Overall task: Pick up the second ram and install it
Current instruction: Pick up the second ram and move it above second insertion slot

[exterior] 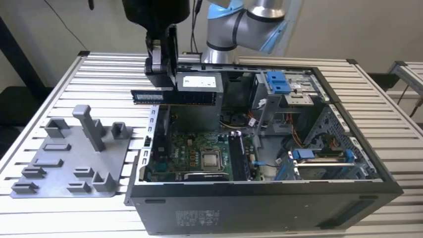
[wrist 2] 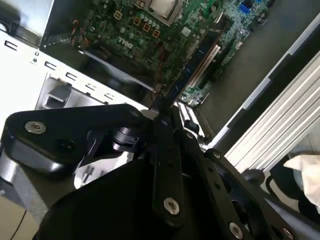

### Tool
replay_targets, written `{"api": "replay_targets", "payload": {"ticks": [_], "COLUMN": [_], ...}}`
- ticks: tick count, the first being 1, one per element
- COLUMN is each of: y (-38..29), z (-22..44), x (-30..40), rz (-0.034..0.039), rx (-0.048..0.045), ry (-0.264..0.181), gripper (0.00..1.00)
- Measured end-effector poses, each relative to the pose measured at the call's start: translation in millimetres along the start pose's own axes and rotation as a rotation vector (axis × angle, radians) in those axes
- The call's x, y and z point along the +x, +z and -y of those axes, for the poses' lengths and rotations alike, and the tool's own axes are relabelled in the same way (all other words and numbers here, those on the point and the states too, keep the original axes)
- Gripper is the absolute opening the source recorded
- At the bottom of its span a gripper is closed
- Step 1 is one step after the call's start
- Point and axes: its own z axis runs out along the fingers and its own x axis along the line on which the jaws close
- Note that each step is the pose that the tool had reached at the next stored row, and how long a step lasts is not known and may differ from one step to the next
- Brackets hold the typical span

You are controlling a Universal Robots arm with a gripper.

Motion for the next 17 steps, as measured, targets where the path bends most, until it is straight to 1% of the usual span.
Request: {"api": "replay_targets", "payload": {"ticks": [8,17], "y": [0.8,1.7], "z": [18.3,37.2], "x": [-0.4,-0.8], "rz": [0.0,0.0], "rx": [0.0,0.0], "ry": [0.0,0.0], "gripper": [0.14,0.14]}}
